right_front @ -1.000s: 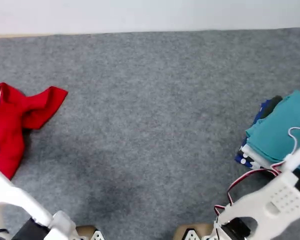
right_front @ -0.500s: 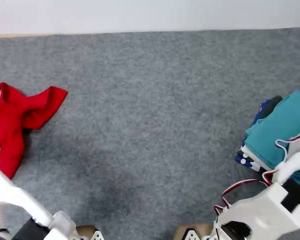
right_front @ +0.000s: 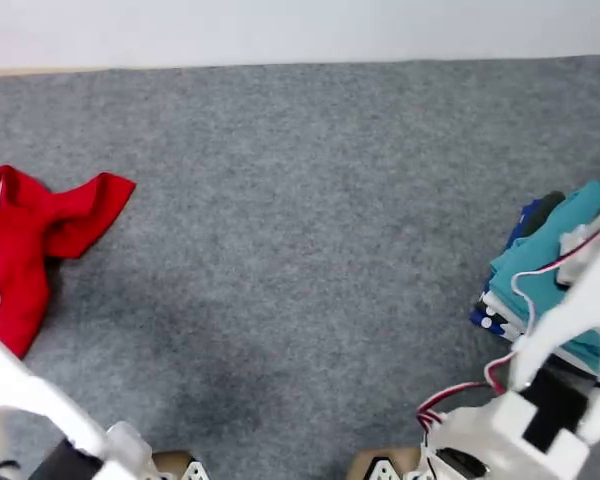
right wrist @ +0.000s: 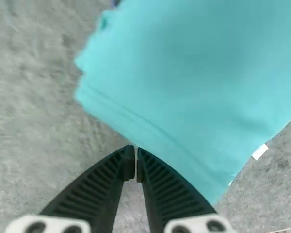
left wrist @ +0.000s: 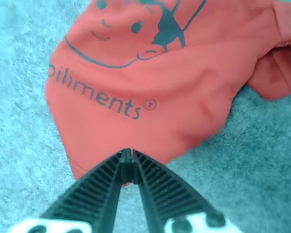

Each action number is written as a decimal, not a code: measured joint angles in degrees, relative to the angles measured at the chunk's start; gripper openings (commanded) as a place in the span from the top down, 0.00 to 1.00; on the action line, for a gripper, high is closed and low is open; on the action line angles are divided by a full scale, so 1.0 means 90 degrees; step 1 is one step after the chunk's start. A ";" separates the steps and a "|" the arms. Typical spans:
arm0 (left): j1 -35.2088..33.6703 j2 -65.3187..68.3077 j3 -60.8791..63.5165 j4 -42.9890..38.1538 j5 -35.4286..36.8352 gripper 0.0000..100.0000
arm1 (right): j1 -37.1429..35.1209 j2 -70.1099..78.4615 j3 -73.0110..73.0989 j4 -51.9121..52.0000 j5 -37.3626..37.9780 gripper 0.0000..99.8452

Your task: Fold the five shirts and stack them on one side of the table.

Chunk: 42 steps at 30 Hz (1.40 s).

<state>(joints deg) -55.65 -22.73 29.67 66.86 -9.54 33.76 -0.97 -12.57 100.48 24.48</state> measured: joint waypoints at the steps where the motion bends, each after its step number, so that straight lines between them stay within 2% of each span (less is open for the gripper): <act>1: 0.0039 -0.0166 0.0000 0.0078 -0.0049 0.99 | -0.0107 -0.0098 0.0068 0.0000 -0.0039 0.99; 3: 0.0176 -0.0488 0.0000 0.0274 -0.0352 0.99 | -0.0313 -0.0274 0.0352 0.0000 -0.0098 0.99; 6: 0.0400 -0.0801 0.0000 0.0391 -0.1338 0.99 | -0.0537 -0.0449 0.0977 0.0000 -0.0156 0.99; 9: 0.0615 -0.0752 0.0000 0.0391 -0.1934 0.92 | -0.0723 -0.0645 0.1602 0.0000 -0.0420 0.99; 14: 0.0625 0.0049 0.0000 0.0391 -0.2315 0.83 | -0.1055 -0.0850 0.2071 0.0000 -0.0596 0.99; 18: 0.0391 0.0860 0.0000 0.0381 -0.3018 0.82 | -0.1289 -0.0879 0.2081 0.0000 -0.0596 0.99; 21: 0.0274 0.1504 0.0000 0.0078 -0.3741 0.82 | -0.1465 -0.0879 0.2081 0.0000 -0.0615 0.99; 27: 0.0098 0.2716 -0.0010 -0.0908 -0.4552 0.82 | -0.1709 -0.0879 0.2081 0.0000 -0.0615 0.99; 31: 0.0098 0.3565 -0.0371 -0.1143 -0.4728 0.84 | -0.1788 -0.0879 0.2081 0.0000 -0.0635 0.99; 35: 0.0137 0.4347 -0.1104 -0.1114 -0.4689 0.99 | -0.1788 -0.0879 0.2081 0.0000 -0.0938 0.99; 42: 0.0293 0.4864 -0.2647 -0.0293 -0.4562 1.00 | -0.1788 -0.0889 0.2081 0.0000 -0.1211 0.99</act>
<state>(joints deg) -53.01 21.05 5.85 64.22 -50.59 17.67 -8.97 6.15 100.48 13.58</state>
